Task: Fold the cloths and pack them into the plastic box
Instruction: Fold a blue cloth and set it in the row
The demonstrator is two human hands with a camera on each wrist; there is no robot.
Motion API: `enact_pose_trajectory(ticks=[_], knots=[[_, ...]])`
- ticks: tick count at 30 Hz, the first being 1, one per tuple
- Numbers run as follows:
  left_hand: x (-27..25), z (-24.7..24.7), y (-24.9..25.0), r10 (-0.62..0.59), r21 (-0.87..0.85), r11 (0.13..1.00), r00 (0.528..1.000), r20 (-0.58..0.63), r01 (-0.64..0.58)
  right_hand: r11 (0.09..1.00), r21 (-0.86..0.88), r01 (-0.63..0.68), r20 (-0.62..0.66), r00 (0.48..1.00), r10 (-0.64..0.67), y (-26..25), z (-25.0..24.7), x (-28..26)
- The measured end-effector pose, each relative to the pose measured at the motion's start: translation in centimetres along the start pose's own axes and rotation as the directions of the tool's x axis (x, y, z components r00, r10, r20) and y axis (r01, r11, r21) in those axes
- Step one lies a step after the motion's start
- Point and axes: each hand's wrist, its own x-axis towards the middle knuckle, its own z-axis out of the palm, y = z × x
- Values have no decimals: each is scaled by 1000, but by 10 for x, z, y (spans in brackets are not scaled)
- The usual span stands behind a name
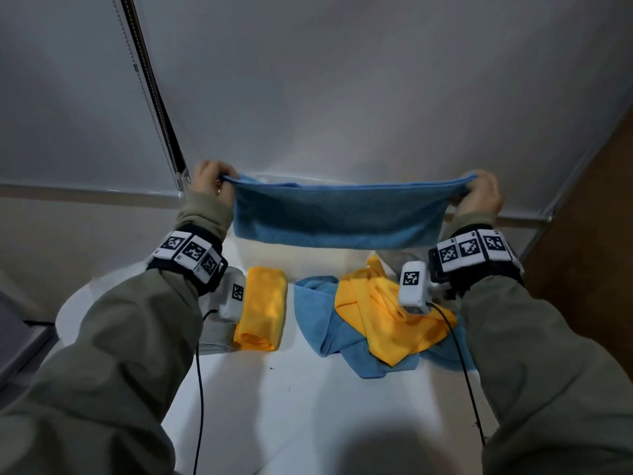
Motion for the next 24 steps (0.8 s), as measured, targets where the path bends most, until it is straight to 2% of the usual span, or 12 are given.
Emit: enact_pose_trajectory(ticks=[1, 3, 4, 7, 10, 12, 14, 19, 22, 24], knots=[[1, 2, 5, 35, -45, 998, 999, 22, -34, 998, 57, 2, 55, 998, -5, 0, 2, -3], [5, 12, 21, 88, -156, 986, 982, 165, -62, 999, 47, -1, 252, 968, -11, -2, 18, -15], [7, 19, 30, 123, -217, 974, 959, 256, -67, 1000, 5, 13, 372, 928, -14, -4, 29, -23], [5, 38, 57, 162, -336, 942, 876, 455, 0, 980, -155, 123, 662, 750, 10, -6, 58, -50], [2, 49, 70, 203, -420, 906, 817, 539, 52, 957, -196, 212, 791, 611, 27, -4, 68, -66], [0, 52, 74, 212, -439, 896, 800, 561, 70, 946, -193, 262, 832, 554, 17, -5, 68, -72], [-3, 54, 75, 193, -450, 887, 802, 565, 104, 945, -176, 275, 846, 533, 3, -4, 67, -73], [-9, 52, 75, 155, -464, 873, 816, 556, 150, 958, -157, 239, 847, 531, 7, -1, 63, -74], [-9, 49, 78, 156, -431, 891, 795, 586, 144, 968, -172, 183, 854, 517, 54, -2, 60, -73], [-9, 48, 81, 181, -388, 915, 744, 643, 112, 964, -201, 172, 852, 516, 86, -1, 58, -72]])
